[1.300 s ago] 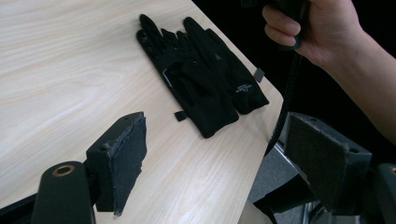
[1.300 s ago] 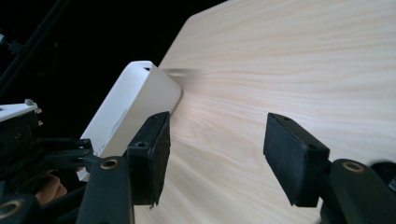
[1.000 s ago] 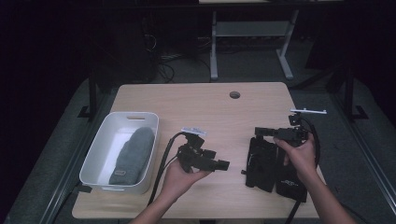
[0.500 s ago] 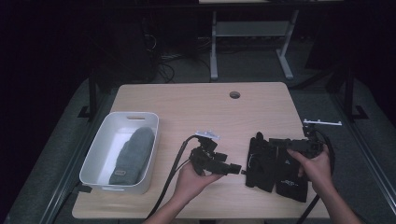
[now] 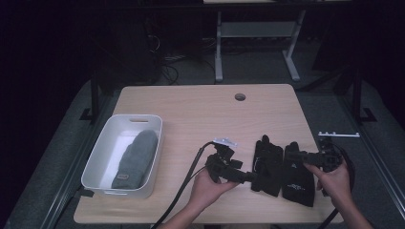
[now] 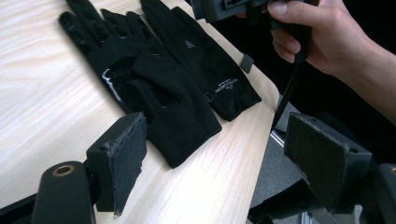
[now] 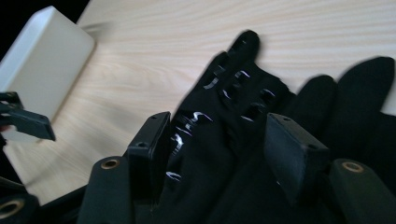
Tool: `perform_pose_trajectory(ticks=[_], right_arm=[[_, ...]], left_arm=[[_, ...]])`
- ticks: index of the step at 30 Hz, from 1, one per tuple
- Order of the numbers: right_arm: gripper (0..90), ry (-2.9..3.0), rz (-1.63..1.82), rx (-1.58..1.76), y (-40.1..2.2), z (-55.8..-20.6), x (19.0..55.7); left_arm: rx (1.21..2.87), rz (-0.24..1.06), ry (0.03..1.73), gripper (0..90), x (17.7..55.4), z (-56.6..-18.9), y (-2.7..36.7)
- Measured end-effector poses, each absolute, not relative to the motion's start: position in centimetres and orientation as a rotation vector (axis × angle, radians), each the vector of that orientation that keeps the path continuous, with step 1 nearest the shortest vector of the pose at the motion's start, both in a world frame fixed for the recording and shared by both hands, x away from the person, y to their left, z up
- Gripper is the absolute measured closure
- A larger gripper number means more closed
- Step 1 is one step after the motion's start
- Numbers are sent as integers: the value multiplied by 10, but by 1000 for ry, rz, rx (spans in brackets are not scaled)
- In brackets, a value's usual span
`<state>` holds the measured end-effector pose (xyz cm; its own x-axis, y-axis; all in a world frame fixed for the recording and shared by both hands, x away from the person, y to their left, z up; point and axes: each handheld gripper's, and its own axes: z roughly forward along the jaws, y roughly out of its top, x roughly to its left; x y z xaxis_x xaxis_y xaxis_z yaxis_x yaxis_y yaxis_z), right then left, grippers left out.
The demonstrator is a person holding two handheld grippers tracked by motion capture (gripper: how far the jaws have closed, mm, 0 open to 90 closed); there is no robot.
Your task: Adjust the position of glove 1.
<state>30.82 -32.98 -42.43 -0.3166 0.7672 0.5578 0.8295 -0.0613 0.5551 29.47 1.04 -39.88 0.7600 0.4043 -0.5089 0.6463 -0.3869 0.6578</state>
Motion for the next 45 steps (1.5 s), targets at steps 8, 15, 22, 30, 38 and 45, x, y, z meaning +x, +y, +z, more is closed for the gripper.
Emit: perform_pose_trajectory(ticks=[8,15,22,30,38,45], right_arm=[[411,-2202,-1265,-1819,-340,-437,298],[415,-2424,-1110,-1830,-340,-443,290],[418,-2568,-998,-1822,-337,-450,284],[426,-2726,-900,-1794,-325,-457,281],[692,-2700,-865,-1818,-322,-454,283],[765,-2615,-884,-1863,-324,-453,284]], left_arm=[[2048,-328,774,210,295,-404,-6],[2068,-308,774,210,296,-410,-12],[2073,-303,786,208,297,-412,-11],[2068,-295,799,209,299,-413,-9],[2059,-300,820,210,298,-417,-2],[2060,-298,820,210,299,-416,1]])
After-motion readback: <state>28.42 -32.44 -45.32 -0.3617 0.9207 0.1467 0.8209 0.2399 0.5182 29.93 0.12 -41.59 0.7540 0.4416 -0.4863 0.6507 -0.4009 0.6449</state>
